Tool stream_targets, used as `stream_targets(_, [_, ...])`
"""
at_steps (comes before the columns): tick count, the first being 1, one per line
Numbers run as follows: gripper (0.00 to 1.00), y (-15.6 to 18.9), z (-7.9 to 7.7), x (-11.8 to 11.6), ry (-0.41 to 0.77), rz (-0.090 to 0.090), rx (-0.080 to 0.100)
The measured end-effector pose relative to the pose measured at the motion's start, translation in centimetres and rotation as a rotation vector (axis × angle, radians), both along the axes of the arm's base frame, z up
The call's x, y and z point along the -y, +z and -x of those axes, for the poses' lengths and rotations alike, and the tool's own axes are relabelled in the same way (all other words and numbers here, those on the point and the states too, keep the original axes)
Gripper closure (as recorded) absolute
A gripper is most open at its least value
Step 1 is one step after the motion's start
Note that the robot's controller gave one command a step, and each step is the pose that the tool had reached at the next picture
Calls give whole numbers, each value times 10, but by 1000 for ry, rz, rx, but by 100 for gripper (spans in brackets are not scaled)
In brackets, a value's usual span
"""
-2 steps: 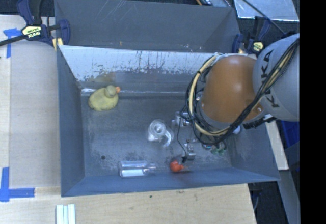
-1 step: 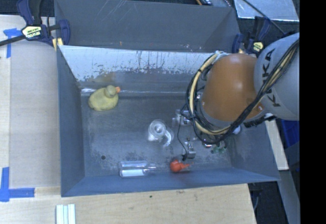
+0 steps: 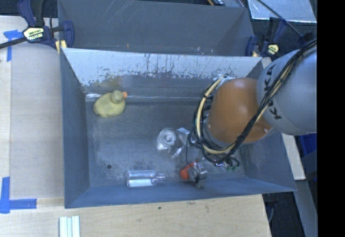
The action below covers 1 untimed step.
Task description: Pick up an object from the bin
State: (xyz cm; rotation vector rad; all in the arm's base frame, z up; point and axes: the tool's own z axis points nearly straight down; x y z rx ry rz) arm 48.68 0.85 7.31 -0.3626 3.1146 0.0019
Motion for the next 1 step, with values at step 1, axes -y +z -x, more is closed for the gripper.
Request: stream_targets(1, [0,27,1,-7,34,1,0])
